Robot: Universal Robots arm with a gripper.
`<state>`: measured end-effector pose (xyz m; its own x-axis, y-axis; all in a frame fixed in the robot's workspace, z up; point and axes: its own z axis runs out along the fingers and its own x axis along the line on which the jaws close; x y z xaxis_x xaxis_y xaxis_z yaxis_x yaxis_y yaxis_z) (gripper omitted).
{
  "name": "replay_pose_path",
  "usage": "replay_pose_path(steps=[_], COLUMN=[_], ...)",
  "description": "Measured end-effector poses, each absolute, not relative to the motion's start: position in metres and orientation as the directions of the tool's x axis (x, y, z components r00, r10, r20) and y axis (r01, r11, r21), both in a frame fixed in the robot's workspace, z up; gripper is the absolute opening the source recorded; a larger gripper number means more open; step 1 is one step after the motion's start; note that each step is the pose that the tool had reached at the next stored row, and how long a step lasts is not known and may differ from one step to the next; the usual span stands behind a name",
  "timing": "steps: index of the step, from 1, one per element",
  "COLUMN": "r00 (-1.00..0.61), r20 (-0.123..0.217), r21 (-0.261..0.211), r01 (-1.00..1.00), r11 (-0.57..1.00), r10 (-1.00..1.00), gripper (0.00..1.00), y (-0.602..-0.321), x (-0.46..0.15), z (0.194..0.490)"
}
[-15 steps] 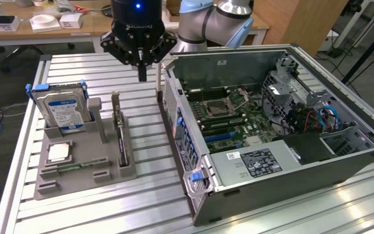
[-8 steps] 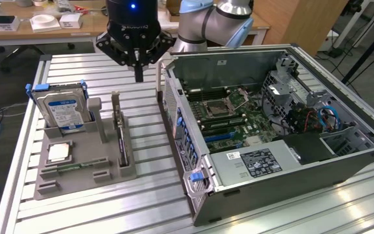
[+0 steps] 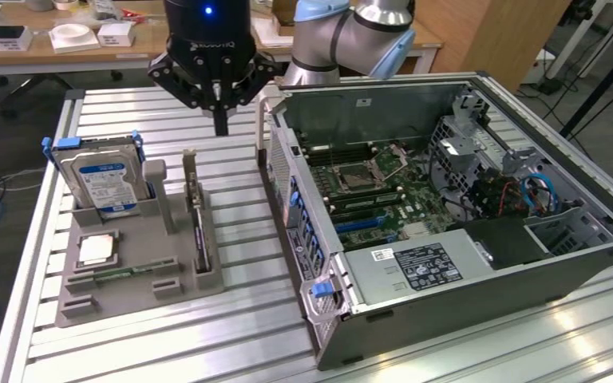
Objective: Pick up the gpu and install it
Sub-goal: 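Reach for the gpu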
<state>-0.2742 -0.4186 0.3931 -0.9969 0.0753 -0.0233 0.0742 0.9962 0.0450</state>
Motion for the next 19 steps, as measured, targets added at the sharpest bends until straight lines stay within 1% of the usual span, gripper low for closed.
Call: replay_pose_path(steps=[19], r00=[-0.997], r20=[-0.023], r21=[0.045], r01=[0.074], r11=[0.996], r10=[0.075], gripper=[0.11], y=[-0.421], x=[-0.295], z=[0.393])
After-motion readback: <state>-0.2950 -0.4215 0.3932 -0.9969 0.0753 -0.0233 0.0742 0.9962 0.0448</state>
